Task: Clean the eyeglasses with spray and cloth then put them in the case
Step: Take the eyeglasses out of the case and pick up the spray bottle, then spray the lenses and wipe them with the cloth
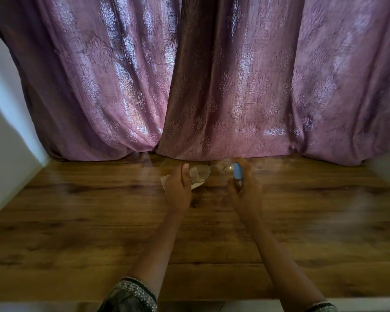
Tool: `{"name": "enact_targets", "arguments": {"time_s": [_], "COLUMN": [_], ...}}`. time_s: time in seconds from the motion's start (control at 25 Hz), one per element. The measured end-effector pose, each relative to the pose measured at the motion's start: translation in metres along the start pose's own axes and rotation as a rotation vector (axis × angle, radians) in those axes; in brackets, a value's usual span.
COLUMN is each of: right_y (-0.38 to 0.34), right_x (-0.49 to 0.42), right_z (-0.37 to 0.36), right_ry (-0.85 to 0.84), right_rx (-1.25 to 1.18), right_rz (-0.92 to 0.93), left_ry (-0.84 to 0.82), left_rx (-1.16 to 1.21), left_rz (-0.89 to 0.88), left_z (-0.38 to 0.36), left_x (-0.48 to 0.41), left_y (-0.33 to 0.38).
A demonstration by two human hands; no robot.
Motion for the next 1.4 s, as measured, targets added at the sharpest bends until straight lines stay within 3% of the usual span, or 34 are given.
{"name": "enact_targets", "arguments": {"time_s": [0.28, 0.4, 0.6, 0.92, 1.16, 1.4], "right_y": [-0.001, 0.005, 0.045, 0.086, 0.116, 0.133], "right_x": [-0.001, 0.001, 0.015, 0.024, 0.036, 0.050], "right_z": [-0.002, 0.002, -0.004, -0.036, -0.059, -0.062], "right_ry": [-0.008, 0.072, 0.119, -0.100, -0.207, -0.194], "right_rx": [-0.024, -0.043, -0.187, 0.060, 0.068, 0.093], "right_rz": [-0.005, -0.038, -0.335, -0.407, -0.528, -0.657], "left_ry": [-0.007, 0.008, 0.038, 0.047, 0.031, 0.013], "left_rx": [-0.013, -0.012, -0.040, -0.021, -0.037, -0.048], "left_rz": [0.027, 0.026, 0.043, 0.042, 0.037, 0.042], "left_z": [-0.003, -0.002, 0.001, -0.002, -0.005, -0.007], "left_x": [-0.002, -0.004, -0.008, -0.015, -0.015, -0.014], "left_y": [-0.006, -0.008, -0.015, -0.020, -0.027, -0.026]}}
Point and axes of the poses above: each hand's wrist, its own x-axis away from the middle knuckle, its own z-axis out of the back of the hand, y = z × x, the point moved 7 cm from there along -x, towards the middle knuckle, and after that the axes turned 11 degrees about y, right-handed, at the moved point
